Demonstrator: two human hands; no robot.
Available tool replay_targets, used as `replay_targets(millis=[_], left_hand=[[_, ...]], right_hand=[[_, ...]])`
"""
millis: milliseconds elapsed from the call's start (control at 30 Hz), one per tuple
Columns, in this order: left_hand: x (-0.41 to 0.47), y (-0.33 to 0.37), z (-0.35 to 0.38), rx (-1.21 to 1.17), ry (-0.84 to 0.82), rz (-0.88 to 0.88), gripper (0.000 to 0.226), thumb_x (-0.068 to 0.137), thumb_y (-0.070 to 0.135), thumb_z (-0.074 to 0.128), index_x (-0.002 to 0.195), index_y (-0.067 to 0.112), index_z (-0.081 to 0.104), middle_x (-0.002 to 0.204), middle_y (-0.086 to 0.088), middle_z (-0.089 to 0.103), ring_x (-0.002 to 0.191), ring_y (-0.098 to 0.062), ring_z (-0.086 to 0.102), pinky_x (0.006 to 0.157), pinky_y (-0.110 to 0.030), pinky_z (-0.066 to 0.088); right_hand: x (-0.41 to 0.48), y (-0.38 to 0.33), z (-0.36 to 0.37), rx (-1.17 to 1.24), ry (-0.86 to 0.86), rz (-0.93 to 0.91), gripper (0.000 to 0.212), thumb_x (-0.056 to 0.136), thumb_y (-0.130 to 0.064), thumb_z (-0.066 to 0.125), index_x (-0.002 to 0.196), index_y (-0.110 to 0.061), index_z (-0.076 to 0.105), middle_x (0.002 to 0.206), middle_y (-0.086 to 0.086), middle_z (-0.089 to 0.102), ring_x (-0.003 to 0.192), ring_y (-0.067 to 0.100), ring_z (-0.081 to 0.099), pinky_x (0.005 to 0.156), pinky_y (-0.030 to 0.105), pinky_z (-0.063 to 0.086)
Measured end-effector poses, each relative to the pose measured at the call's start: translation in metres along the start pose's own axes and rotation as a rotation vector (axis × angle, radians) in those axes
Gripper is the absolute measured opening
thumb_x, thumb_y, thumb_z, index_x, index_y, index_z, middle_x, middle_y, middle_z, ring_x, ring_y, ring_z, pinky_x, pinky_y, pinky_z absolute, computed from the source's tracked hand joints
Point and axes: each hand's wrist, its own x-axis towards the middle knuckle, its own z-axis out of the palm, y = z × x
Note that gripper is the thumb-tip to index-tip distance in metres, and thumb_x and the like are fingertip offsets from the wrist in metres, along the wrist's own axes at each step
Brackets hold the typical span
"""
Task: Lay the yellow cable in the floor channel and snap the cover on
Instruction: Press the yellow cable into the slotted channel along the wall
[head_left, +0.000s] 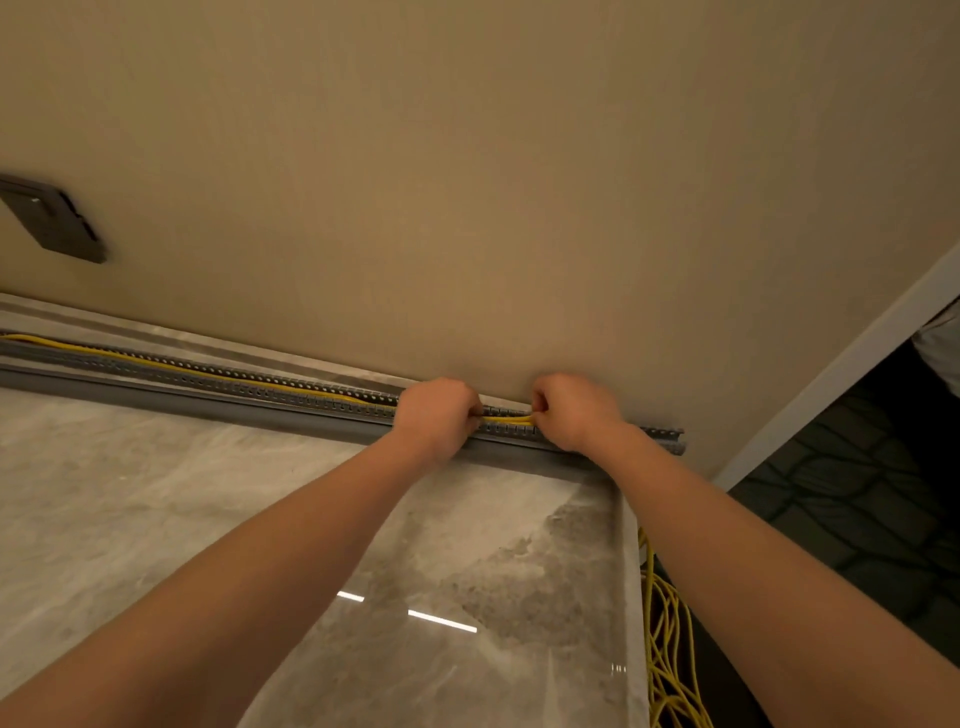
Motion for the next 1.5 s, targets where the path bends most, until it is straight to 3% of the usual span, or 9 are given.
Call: replay_targets(millis=[233, 567, 733, 967, 1100, 1167, 1267, 1400, 1500], left_hand=[[0.001, 0.045, 0.019, -0.145, 0.051, 0.008, 0.022, 0.093, 0.032, 0.057, 0.107, 0.027, 0.073, 0.103, -0.003, 0.073, 0.100, -0.028, 0.065, 0.076, -0.036, 0.053], [0.014, 0.056, 0.006, -0.126, -0.103, -0.067, 0.020, 0.089, 0.014, 0.059, 0.099, 0.024, 0.074, 0.109, -0.005, 0.071, 0.100, -0.030, 0.065, 0.073, -0.030, 0.046], [0.012, 0.061, 0.008, -0.088, -0.083, -0.082, 0.024, 0.090, 0.011, 0.055, 0.102, 0.021, 0.072, 0.110, -0.005, 0.071, 0.101, -0.030, 0.065, 0.078, -0.032, 0.050], [0.011, 0.066, 0.009, -0.036, -0.093, -0.118, 0.024, 0.092, 0.010, 0.054, 0.106, 0.021, 0.071, 0.112, -0.006, 0.069, 0.103, -0.030, 0.065, 0.077, -0.032, 0.049], [0.014, 0.070, 0.007, 0.015, -0.122, -0.120, 0.027, 0.091, 0.005, 0.052, 0.108, 0.016, 0.069, 0.113, -0.008, 0.068, 0.104, -0.032, 0.064, 0.082, -0.038, 0.051], [0.015, 0.070, 0.007, 0.030, -0.124, -0.120, 0.028, 0.090, 0.002, 0.052, 0.108, 0.016, 0.068, 0.113, -0.008, 0.068, 0.103, -0.031, 0.064, 0.083, -0.039, 0.053], [0.014, 0.071, 0.007, 0.046, -0.124, -0.121, 0.028, 0.090, 0.002, 0.053, 0.109, 0.015, 0.068, 0.111, -0.009, 0.068, 0.101, -0.032, 0.065, 0.081, -0.039, 0.052], [0.013, 0.071, 0.008, 0.060, -0.123, -0.111, 0.027, 0.092, 0.003, 0.052, 0.109, 0.015, 0.069, 0.109, -0.009, 0.068, 0.098, -0.032, 0.065, 0.075, -0.038, 0.051], [0.013, 0.069, 0.008, 0.052, -0.124, -0.098, 0.025, 0.093, 0.005, 0.052, 0.107, 0.015, 0.070, 0.109, -0.010, 0.069, 0.098, -0.032, 0.065, 0.075, -0.037, 0.051]], right_hand=[[0.000, 0.004, 0.003, 0.039, 0.030, -0.001, 0.005, 0.088, -0.021, 0.058, 0.086, -0.020, 0.063, 0.100, 0.006, 0.069, 0.096, 0.030, 0.062, 0.069, 0.028, 0.040], [-0.012, 0.009, -0.007, -0.032, -0.062, -0.008, 0.029, 0.079, -0.007, 0.064, 0.107, -0.014, 0.066, 0.114, 0.010, 0.063, 0.103, 0.031, 0.061, 0.083, 0.036, 0.053], [-0.031, 0.022, -0.011, -0.183, 0.052, 0.029, 0.016, 0.081, -0.014, 0.062, 0.097, -0.011, 0.062, 0.108, 0.011, 0.065, 0.100, 0.033, 0.063, 0.073, 0.034, 0.048], [-0.045, 0.032, -0.014, -0.139, -0.066, 0.196, 0.024, 0.078, -0.038, 0.064, 0.078, -0.017, 0.054, 0.080, 0.003, 0.056, 0.078, 0.025, 0.055, 0.067, 0.027, 0.042], [-0.046, 0.043, -0.012, 0.212, -0.132, 0.313, 0.026, 0.070, -0.036, 0.066, 0.059, -0.014, 0.058, 0.061, 0.000, 0.061, 0.065, 0.025, 0.061, 0.060, 0.029, 0.049], [-0.048, 0.047, -0.011, 0.578, -0.138, 0.347, 0.019, 0.075, -0.024, 0.065, 0.062, -0.011, 0.062, 0.059, 0.004, 0.066, 0.057, 0.023, 0.062, 0.070, 0.036, 0.056], [-0.049, 0.050, -0.013, 0.963, -0.141, 0.417, 0.015, 0.087, -0.021, 0.056, 0.075, -0.011, 0.055, 0.060, 0.009, 0.058, 0.047, 0.019, 0.051, 0.056, 0.029, 0.051], [-0.043, 0.057, -0.010, 0.875, -0.025, 0.365, 0.013, 0.093, -0.014, 0.051, 0.081, -0.016, 0.052, 0.058, 0.005, 0.054, 0.045, 0.013, 0.040, 0.042, 0.023, 0.035], [-0.033, 0.061, -0.008, 0.639, 0.072, 0.254, 0.022, 0.088, -0.013, 0.060, 0.068, -0.021, 0.056, 0.062, 0.007, 0.063, 0.059, 0.022, 0.059, 0.059, 0.032, 0.050]])
